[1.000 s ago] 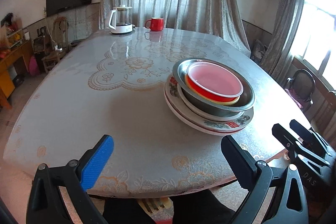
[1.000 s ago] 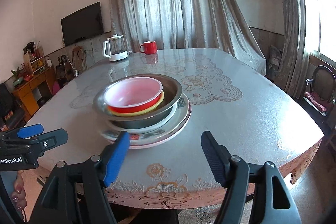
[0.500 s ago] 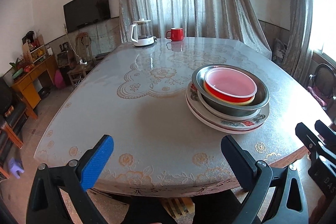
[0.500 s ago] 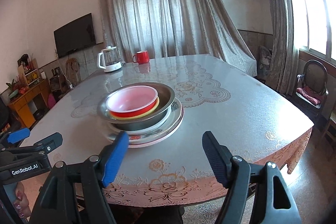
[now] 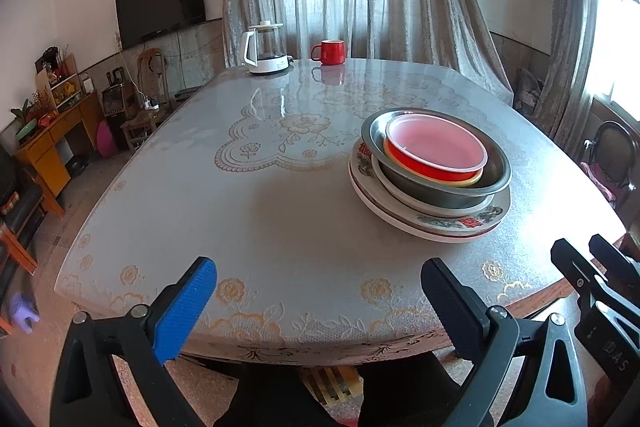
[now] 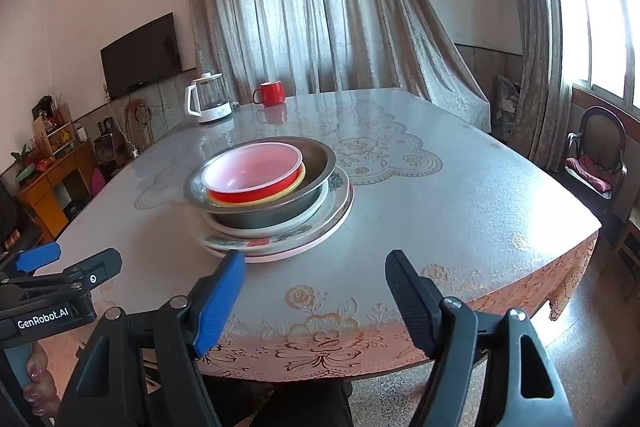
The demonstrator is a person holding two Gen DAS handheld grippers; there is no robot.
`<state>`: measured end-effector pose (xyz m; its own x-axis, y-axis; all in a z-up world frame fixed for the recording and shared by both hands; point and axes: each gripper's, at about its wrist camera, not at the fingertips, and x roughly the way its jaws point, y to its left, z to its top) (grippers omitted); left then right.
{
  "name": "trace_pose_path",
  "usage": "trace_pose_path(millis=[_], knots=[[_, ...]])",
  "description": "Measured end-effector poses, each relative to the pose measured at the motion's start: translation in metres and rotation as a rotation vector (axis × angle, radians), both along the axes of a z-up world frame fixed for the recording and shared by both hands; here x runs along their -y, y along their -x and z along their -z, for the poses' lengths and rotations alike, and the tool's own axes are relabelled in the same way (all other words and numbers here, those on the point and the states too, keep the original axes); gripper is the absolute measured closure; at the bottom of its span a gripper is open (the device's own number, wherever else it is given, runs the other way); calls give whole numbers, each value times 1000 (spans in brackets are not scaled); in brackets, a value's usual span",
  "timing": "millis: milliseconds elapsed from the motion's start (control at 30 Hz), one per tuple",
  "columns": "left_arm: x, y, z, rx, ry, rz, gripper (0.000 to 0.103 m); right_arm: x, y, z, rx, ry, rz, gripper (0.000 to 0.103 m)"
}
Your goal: Organize plates and bowls
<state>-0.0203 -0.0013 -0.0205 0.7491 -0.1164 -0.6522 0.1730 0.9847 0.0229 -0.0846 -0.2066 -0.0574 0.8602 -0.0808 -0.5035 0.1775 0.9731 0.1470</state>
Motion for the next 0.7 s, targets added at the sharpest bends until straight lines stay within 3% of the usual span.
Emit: trace_pose_path(millis=[700], knots=[[-1,0,4,-9,-4,-4,0,-4,0,2,-22,8,-6,29]])
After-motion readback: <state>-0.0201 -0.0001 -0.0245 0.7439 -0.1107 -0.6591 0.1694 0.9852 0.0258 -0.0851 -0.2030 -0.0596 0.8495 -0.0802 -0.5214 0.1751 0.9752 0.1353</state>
